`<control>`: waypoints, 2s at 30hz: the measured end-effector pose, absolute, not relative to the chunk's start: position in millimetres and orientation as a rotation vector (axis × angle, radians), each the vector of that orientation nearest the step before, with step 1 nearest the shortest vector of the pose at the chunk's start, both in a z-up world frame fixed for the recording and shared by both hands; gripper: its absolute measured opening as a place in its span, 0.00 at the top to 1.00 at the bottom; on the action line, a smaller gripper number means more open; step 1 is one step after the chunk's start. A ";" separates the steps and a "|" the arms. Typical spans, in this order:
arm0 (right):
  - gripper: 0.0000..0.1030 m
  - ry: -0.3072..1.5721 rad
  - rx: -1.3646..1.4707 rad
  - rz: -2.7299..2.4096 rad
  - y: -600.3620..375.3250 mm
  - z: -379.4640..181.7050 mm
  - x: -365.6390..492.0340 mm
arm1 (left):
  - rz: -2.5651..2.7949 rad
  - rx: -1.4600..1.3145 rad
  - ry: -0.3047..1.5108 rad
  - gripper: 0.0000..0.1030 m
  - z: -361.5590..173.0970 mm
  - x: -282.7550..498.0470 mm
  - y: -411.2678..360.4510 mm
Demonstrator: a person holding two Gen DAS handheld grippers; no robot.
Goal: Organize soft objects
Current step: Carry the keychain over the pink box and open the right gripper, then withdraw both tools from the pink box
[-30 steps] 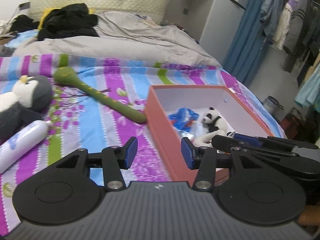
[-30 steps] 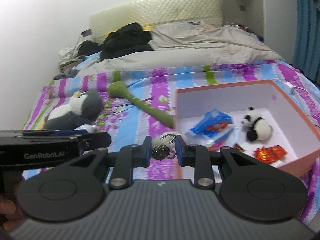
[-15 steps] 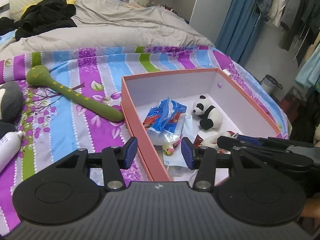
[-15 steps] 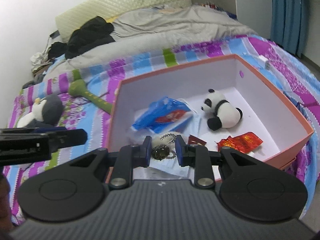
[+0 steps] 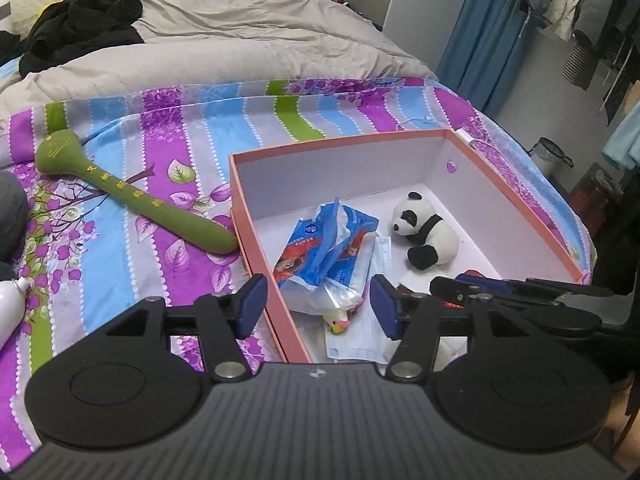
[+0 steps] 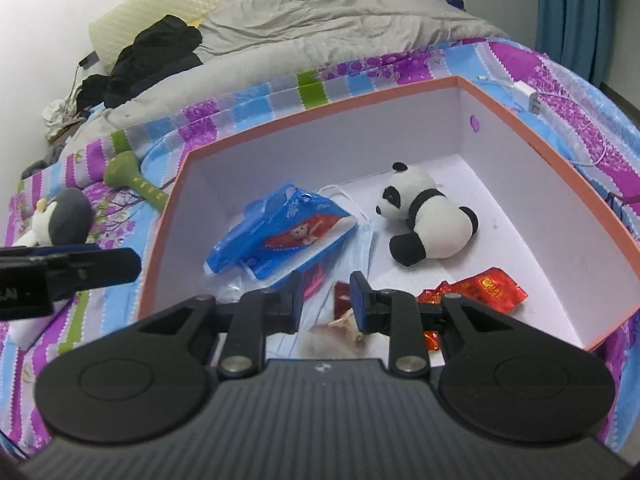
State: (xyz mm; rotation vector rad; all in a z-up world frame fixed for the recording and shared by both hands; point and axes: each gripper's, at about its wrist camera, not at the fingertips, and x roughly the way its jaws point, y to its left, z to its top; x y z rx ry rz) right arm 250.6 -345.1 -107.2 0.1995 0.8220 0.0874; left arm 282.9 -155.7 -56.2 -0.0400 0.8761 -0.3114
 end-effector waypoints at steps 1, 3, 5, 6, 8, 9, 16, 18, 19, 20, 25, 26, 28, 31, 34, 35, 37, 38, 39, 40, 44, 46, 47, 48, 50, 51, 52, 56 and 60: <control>0.63 0.825 0.203 0.087 -346.2 -107.8 250.6 | -0.308 -0.039 0.876 0.38 -56.0 282.9 -155.0; 0.42 0.828 0.209 0.079 -348.1 -107.9 250.4 | -0.305 -0.043 0.874 0.35 -53.9 281.7 -152.9; 0.35 0.822 0.210 0.070 -349.9 -106.3 248.8 | -0.304 -0.048 0.863 0.33 -49.8 279.7 -150.9; 0.35 0.813 0.207 0.067 -350.2 -104.1 246.9 | -0.305 -0.050 0.857 0.31 -46.5 278.0 -149.6; 0.35 0.797 0.197 0.063 -350.4 -97.4 242.8 | -0.307 -0.050 0.846 0.29 -40.2 274.1 -148.6; 0.35 0.789 0.198 0.064 -350.8 -92.9 240.5 | -0.305 -0.046 0.839 0.25 -36.4 271.3 -148.0; 0.35 0.708 0.208 0.053 -353.5 -57.6 209.8 | -0.325 -0.063 0.781 0.16 -6.4 240.9 -142.3; 0.35 0.686 0.207 0.050 -352.9 -47.3 198.0 | -0.326 -0.063 0.764 0.12 2.0 229.2 -140.7; 0.35 0.675 0.205 0.049 -352.5 -42.4 191.6 | -0.330 -0.068 0.756 0.10 5.8 223.2 -139.1; 0.35 0.664 0.203 0.048 -352.0 -37.3 185.2 | -0.334 -0.075 0.751 0.09 9.2 217.3 -137.4; 0.35 0.615 0.205 0.032 -350.2 -15.5 151.6 | -0.332 -0.077 0.722 0.07 26.0 188.3 -130.3; 0.35 0.607 0.204 0.030 -349.7 -12.2 145.5 | -0.332 -0.071 0.713 0.06 30.2 181.1 -129.2; 0.35 0.592 0.200 0.024 -348.1 -5.9 133.2 | -0.329 -0.058 0.696 0.03 36.9 169.1 -127.2; 0.35 0.575 0.196 0.018 -345.1 0.6 115.8 | -0.331 -0.052 0.677 0.03 45.4 150.6 -123.1; 0.35 0.563 0.196 0.016 -341.7 4.5 98.2 | -0.336 -0.067 0.671 0.02 50.8 133.5 -117.4; 0.35 0.560 0.196 0.014 -340.7 5.4 91.8 | -0.337 -0.071 0.672 0.02 51.5 129.3 -115.9; 0.33 0.555 0.199 0.011 -339.0 5.9 81.6 | -0.339 -0.074 0.675 0.02 52.2 120.4 -113.7; 0.31 0.553 0.200 0.008 -338.3 6.2 76.6 | -0.340 -0.072 0.675 0.02 52.3 116.2 -113.0; 0.23 0.552 0.201 0.003 -337.9 6.1 71.8 | -0.339 -0.071 0.676 0.01 52.1 111.9 -112.6; 0.16 0.550 0.200 -0.003 -337.5 6.0 67.9 | -0.340 -0.072 0.679 0.01 51.4 108.7 -112.1; 0.08 0.546 0.205 -0.022 -338.6 2.7 54.2 | -0.334 -0.072 0.693 0.01 47.3 96.5 -110.2; 0.08 0.555 0.202 -0.034 -339.0 0.6 49.8 | -0.332 -0.068 0.697 0.01 44.4 91.3 -109.0; 0.08 0.558 0.198 -0.041 -338.9 -0.5 46.7 | -0.333 -0.068 0.698 0.01 42.8 89.2 -108.5; 0.08 0.558 0.195 -0.046 -338.0 -1.4 44.4 | -0.336 -0.070 0.696 0.01 40.5 86.1 -107.6; 0.08 0.547 0.190 -0.052 -337.3 -4.8 38.2 | -0.332 -0.067 0.693 0.01 36.4 82.4 -105.8; 0.08 0.546 0.187 -0.055 -336.6 -7.0 36.0 | -0.322 -0.064 0.696 0.01 33.9 80.8 -104.6; 0.08 0.550 0.185 -0.059 -335.9 -9.7 34.5 | -0.316 -0.065 0.700 0.01 32.6 78.7 -103.2; 0.08 0.581 0.181 -0.047 -331.3 -18.3 32.7 | -0.313 -0.070 0.712 0.01 28.2 73.7 -97.0; 0.08 0.589 0.166 -0.046 -327.0 -21.4 32.3 | -0.297 -0.080 0.706 0.01 28.2 72.8 -92.1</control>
